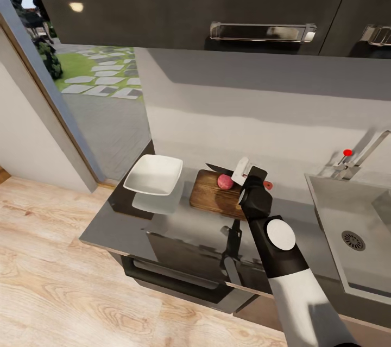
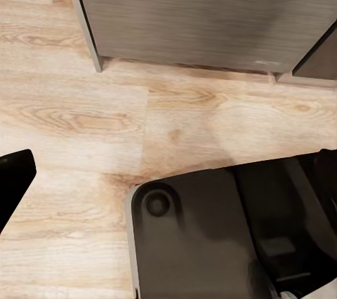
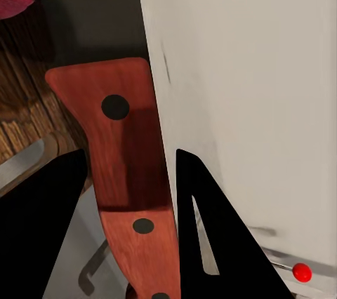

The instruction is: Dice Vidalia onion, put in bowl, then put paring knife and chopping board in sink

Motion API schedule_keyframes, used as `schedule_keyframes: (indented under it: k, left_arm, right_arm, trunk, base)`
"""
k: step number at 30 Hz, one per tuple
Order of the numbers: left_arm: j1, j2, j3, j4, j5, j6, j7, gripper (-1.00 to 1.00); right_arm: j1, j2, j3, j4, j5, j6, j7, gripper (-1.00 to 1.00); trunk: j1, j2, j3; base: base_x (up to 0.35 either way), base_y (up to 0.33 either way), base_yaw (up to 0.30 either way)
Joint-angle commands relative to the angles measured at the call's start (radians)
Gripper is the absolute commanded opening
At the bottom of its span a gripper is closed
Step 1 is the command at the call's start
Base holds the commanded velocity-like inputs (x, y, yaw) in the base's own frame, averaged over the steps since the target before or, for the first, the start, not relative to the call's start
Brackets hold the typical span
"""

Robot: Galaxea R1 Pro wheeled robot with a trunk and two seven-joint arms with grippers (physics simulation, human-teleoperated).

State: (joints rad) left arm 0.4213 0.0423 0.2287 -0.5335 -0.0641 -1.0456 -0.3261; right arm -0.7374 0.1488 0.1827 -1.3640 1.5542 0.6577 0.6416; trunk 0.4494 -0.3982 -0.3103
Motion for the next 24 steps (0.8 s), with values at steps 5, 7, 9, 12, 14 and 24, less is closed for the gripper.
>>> schedule_keyframes:
  k: [5,7,9,12,14,24]
  left_arm:
    - [0.000,-0.001,0.006,0.001,-0.006,-0.002,-0.004,1.00]
    - [0.000,-0.001,0.006,0.001,-0.006,-0.002,-0.004,1.00]
    - [0.000,-0.001,0.006,0.001,-0.006,-0.002,-0.004,1.00]
    - [0.000,-0.001,0.006,0.001,-0.006,-0.002,-0.004,1.00]
    - [0.000,-0.001,0.006,0.001,-0.006,-0.002,-0.004,1.00]
    - [0.000,-0.001,0.006,0.001,-0.006,-0.002,-0.003,1.00]
  right_arm:
    - [-0.001,0.000,0.001,-0.001,0.010,0.002,0.010,-1.00]
    - [-0.001,0.000,0.001,-0.001,0.010,0.002,0.010,-1.00]
    - [-0.001,0.000,0.001,-0.001,0.010,0.002,0.010,-1.00]
    - [-0.001,0.000,0.001,-0.001,0.010,0.002,0.010,-1.00]
    - [0.000,0.000,0.001,-0.001,0.010,0.003,0.011,-1.00]
    - [-0.001,0.000,0.001,0.043,0.011,0.002,0.012,-1.00]
  trunk:
    - [0.001,-0.002,-0.002]
    - [0.001,-0.002,-0.002]
    - [0.001,-0.002,-0.002]
    - [0.001,-0.002,-0.002]
    - [0.001,-0.002,-0.002]
    - [0.001,-0.002,-0.002]
  base:
    - [0.000,0.000,0.000]
    - [0.000,0.000,0.000]
    - [0.000,0.000,0.000]
    - [0.000,0.000,0.000]
    - [0.000,0.000,0.000]
    - [0.000,0.000,0.000]
